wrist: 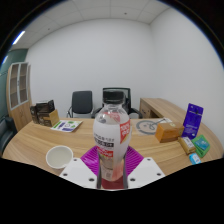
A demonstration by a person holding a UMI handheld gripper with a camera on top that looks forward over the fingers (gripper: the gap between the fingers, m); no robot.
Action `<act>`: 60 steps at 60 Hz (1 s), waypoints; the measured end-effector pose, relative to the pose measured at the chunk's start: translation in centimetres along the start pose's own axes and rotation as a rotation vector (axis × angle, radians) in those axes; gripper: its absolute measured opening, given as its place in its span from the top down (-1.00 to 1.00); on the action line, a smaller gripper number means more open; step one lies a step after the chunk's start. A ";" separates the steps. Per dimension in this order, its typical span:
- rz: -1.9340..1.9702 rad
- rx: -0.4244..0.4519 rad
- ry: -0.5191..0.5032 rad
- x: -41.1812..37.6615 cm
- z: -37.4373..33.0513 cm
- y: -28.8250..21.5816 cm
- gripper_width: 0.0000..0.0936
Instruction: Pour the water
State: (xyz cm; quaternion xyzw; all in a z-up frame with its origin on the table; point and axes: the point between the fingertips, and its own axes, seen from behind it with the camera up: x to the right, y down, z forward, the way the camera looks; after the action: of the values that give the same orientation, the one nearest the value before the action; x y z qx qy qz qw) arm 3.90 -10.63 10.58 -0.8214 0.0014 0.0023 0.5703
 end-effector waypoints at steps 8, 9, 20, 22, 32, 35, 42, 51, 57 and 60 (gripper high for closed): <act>0.021 -0.030 0.004 0.9 0.8 2.5 0.38; 0.020 -0.034 0.004 1.0 0.9 2.8 0.37; 0.005 -0.013 0.014 1.3 0.7 3.8 0.32; 0.004 -0.013 0.015 1.3 0.7 3.8 0.25; -0.024 -0.049 0.015 1.2 0.0 4.3 -0.23; -0.020 -0.069 0.010 1.0 -0.5 4.5 -0.66; -0.008 -0.101 0.040 1.0 -2.9 3.8 -0.84; 0.000 -0.113 0.063 -0.4 -8.9 1.2 -0.84; 0.014 -0.124 0.074 -2.1 -14.2 -0.6 -0.83; 0.034 -0.125 0.069 -3.3 -17.1 -1.5 -0.83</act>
State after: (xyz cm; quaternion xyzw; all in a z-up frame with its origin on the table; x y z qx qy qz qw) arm 0.62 -26.09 17.95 -0.8550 0.0349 -0.0162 0.5172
